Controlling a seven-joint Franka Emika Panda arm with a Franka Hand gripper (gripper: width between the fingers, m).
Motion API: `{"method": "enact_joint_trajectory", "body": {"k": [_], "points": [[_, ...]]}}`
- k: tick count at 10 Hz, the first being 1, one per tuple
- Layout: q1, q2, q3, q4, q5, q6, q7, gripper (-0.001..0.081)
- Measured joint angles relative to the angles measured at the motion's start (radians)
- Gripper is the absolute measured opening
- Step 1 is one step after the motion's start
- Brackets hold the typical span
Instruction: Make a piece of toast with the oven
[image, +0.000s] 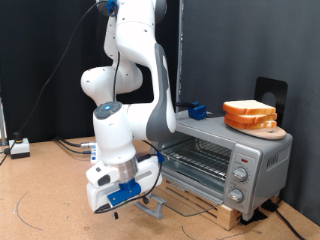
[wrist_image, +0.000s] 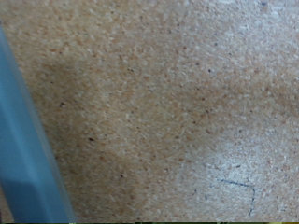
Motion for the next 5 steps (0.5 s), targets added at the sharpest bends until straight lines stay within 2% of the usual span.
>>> {"method": "enact_joint_trajectory", "body": {"k": [2, 5], "points": [[-0.006, 0.029, -0.002, 0.004, 0.000, -0.002, 0.000, 0.0810], [-0.037, 0.045, -0.012, 0.003, 0.000, 0.015, -0.021, 0.0810]]}}
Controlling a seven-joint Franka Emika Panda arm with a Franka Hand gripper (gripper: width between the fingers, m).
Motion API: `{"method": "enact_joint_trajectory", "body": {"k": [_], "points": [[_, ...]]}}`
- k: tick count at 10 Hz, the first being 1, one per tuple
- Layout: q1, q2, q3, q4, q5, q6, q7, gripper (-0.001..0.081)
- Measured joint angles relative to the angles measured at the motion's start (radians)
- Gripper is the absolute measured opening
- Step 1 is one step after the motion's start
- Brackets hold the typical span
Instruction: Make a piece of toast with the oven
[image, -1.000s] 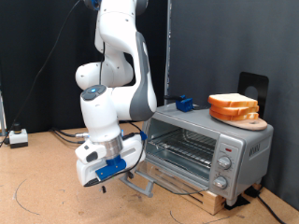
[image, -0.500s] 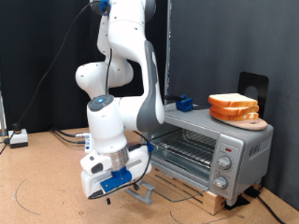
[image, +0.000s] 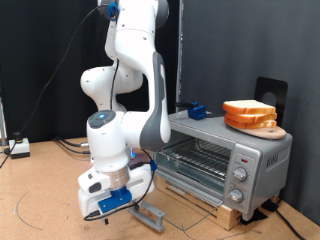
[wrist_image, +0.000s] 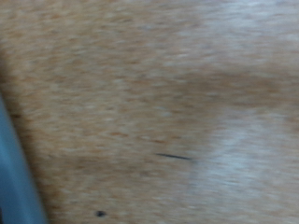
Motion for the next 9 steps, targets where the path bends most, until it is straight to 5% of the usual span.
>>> {"method": "enact_joint_trajectory", "body": {"k": [3, 5, 7, 9], "points": [[-0.055, -0.002, -0.005, 0.021, 0.009, 0.012, -0.023, 0.0810], [-0.090, -0.031, -0.010, 0.047, 0.008, -0.098, -0.062, 0.0810], [-0.090, -0.034, -0.009, 0.041, 0.008, -0.095, -0.077, 0.0810], [-0.125, -0.074, -0.010, 0.052, 0.021, -0.257, -0.210, 0.0810]]}}
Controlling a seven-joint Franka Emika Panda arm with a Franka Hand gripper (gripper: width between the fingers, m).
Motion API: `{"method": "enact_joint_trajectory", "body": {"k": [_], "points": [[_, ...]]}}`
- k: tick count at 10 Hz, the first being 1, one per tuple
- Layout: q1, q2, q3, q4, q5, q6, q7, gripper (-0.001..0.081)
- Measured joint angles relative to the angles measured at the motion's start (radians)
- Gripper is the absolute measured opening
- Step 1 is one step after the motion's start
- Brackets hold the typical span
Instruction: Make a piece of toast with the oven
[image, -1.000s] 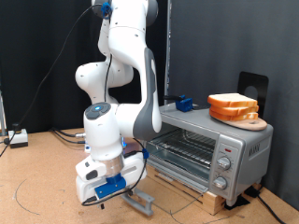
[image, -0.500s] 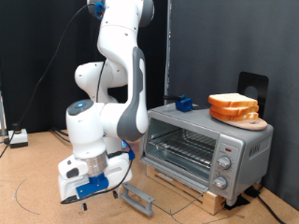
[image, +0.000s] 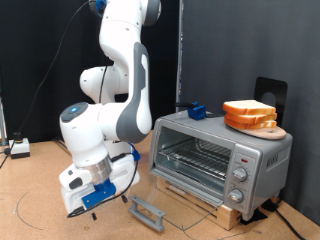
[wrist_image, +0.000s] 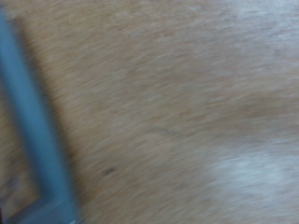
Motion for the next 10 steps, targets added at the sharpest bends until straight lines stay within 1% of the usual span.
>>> {"method": "enact_joint_trajectory", "body": {"k": [1, 2, 5, 6, 8, 10], "points": [[-0.030, -0.027, -0.006, 0.018, -0.005, -0.124, -0.053, 0.0810], [-0.052, -0.051, -0.019, 0.035, -0.024, -0.221, -0.070, 0.0810], [-0.088, -0.114, -0.058, 0.074, -0.083, -0.418, -0.074, 0.0810], [-0.095, -0.138, -0.070, 0.080, -0.106, -0.465, -0.075, 0.0810], [-0.103, -0.195, -0.089, 0.082, -0.152, -0.529, -0.074, 0.0810], [-0.107, -0.248, -0.100, 0.075, -0.179, -0.552, -0.055, 0.0810]]}}
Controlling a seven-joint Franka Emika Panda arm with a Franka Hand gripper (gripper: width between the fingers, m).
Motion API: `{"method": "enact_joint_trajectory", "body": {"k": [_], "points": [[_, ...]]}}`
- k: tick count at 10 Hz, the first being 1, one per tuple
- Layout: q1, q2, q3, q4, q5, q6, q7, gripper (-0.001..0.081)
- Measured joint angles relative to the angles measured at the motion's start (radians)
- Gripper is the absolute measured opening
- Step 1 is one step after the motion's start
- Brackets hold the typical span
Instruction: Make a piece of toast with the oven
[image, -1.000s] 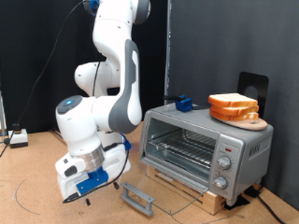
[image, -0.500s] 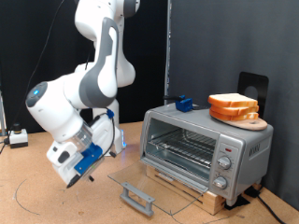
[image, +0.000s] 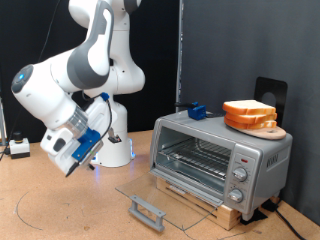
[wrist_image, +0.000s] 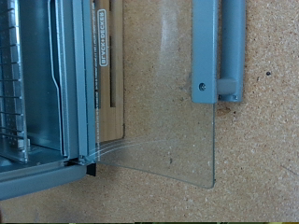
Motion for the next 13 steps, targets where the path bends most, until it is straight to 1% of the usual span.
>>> {"method": "enact_joint_trajectory", "body": {"k": [1, 2, 3, 5, 6, 7, 8, 10, 12, 13], "points": [[0.000, -0.027, 0.000, -0.018, -0.006, 0.001, 0.021, 0.0810], [0.000, -0.026, 0.001, -0.017, -0.005, 0.000, 0.017, 0.0810], [0.000, -0.027, 0.005, -0.014, 0.013, -0.046, -0.011, 0.0810], [0.005, -0.050, 0.016, -0.003, 0.051, -0.192, -0.115, 0.0810], [0.007, -0.068, 0.025, 0.000, 0.053, -0.253, -0.165, 0.0810], [0.011, -0.090, 0.037, 0.001, 0.037, -0.291, -0.230, 0.0810], [0.018, -0.119, 0.055, -0.003, 0.020, -0.296, -0.301, 0.0810], [0.032, -0.190, 0.092, -0.023, -0.014, -0.294, -0.383, 0.0810], [0.039, -0.262, 0.126, -0.053, -0.054, -0.294, -0.392, 0.0810], [0.039, -0.260, 0.125, -0.053, -0.048, -0.294, -0.391, 0.0810]]}}
